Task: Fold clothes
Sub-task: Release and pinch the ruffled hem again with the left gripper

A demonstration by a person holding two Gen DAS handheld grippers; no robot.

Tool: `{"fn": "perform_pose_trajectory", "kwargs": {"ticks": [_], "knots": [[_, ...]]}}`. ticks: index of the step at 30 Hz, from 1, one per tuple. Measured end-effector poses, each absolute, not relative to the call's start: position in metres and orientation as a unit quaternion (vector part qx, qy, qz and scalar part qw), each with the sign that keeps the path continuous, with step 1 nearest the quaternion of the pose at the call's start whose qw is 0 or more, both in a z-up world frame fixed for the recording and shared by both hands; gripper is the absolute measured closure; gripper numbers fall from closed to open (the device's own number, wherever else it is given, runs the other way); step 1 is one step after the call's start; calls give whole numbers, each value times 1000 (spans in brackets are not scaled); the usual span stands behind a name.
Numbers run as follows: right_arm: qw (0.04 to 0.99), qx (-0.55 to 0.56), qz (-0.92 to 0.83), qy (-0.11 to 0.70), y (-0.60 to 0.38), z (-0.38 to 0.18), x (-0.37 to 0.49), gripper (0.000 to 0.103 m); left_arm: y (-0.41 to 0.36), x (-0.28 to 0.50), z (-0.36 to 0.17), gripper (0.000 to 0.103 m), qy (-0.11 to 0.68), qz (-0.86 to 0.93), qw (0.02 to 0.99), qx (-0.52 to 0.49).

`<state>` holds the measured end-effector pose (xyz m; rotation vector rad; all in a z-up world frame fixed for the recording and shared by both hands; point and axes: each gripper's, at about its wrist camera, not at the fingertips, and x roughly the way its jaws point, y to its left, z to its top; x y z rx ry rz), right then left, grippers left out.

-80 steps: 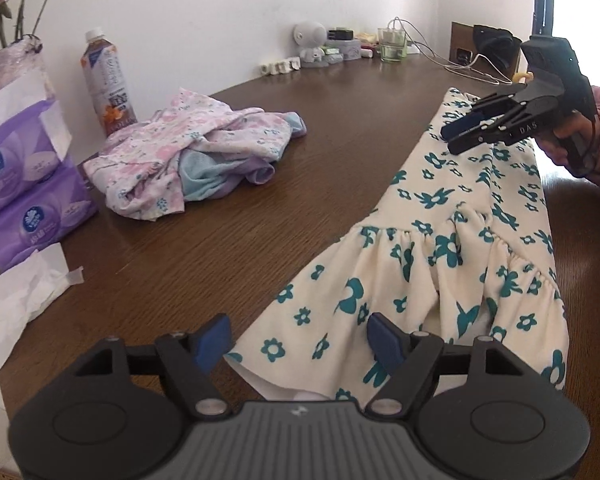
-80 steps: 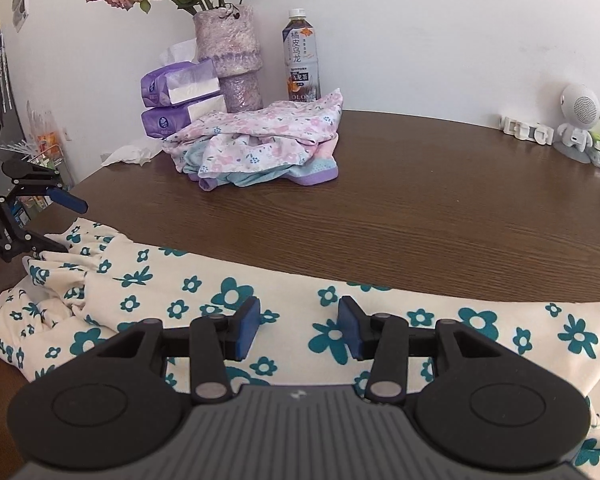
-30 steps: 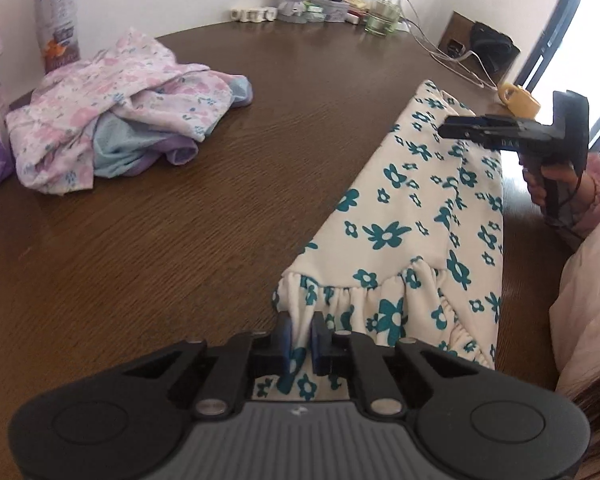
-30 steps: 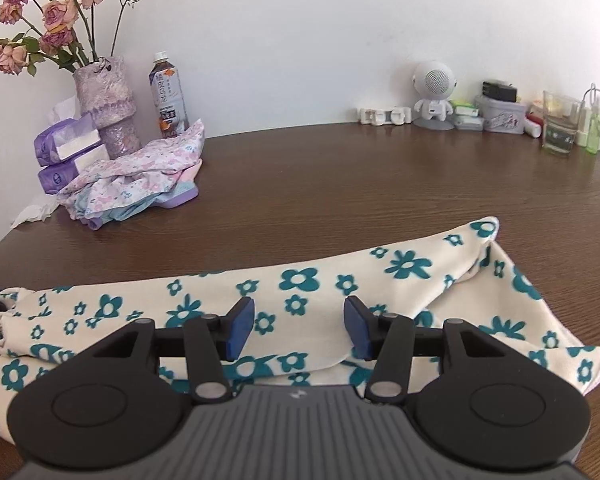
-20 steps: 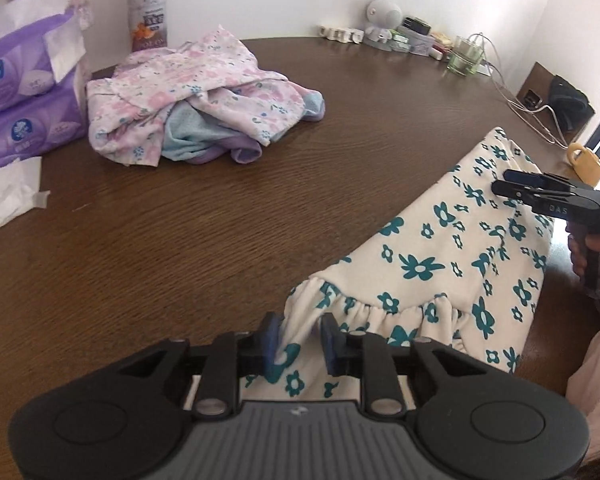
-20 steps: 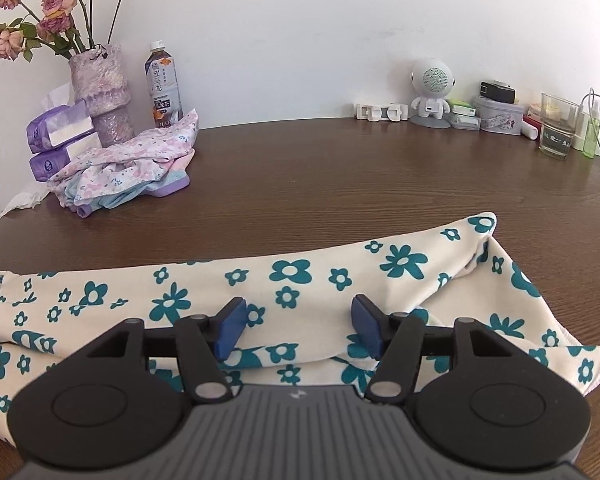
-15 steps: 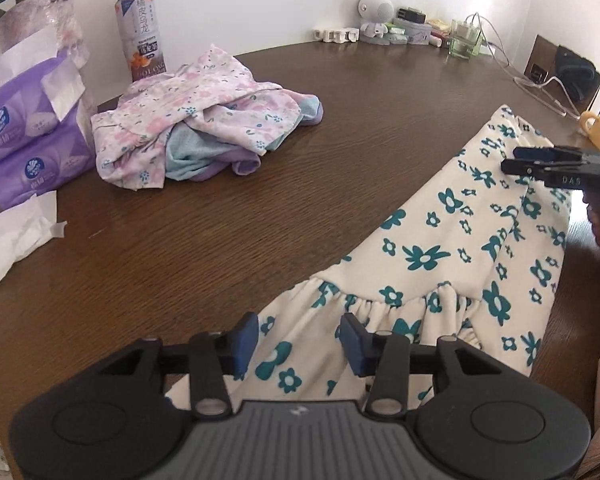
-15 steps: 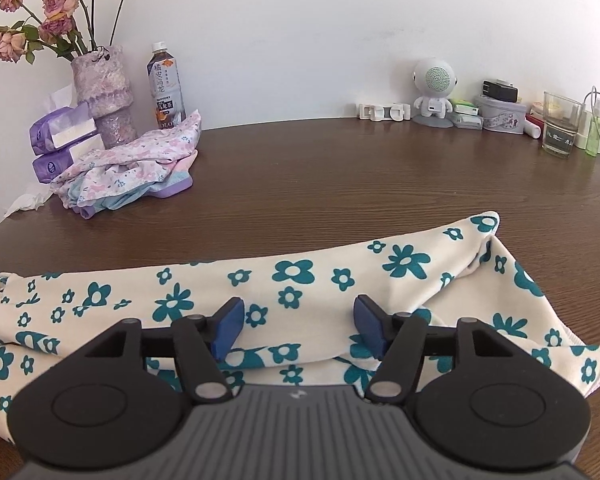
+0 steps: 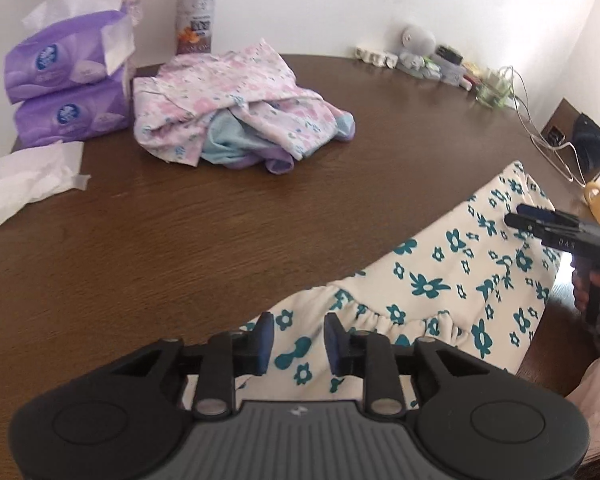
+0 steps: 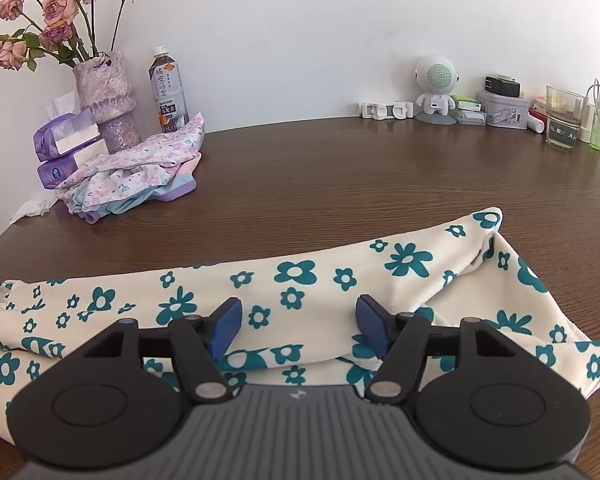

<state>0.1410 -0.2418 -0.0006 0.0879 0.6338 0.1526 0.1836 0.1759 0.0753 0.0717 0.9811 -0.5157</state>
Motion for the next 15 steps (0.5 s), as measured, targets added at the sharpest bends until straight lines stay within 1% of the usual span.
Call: {"fn": "perform_pose_trajectory", "kwargs": {"ticks": [2,4,9,10,13,14,15], "knots": [[946,41,76,312,-241,-1,141,36,179,177,79,54,459,-234,856,47],[946,39,78,312,-240,-1,141,35,181,173,75,45,463,-225,855,68],[946,36,79,313,-239,-1,141,34,186,173,61,44,454,-221,857,102],[946,35,79,313,-239,-1,141,34,187,173,59,46,453,-227,856,102],[946,32,81,313,-237,-1,141,33,189,171,51,72,451,-241,853,102],[946,31,82,313,-237,-1,141,32,189,170,51,85,452,-242,853,98],[946,29,83,314,-236,-1,141,32,191,170,52,92,456,-244,851,86]]}}
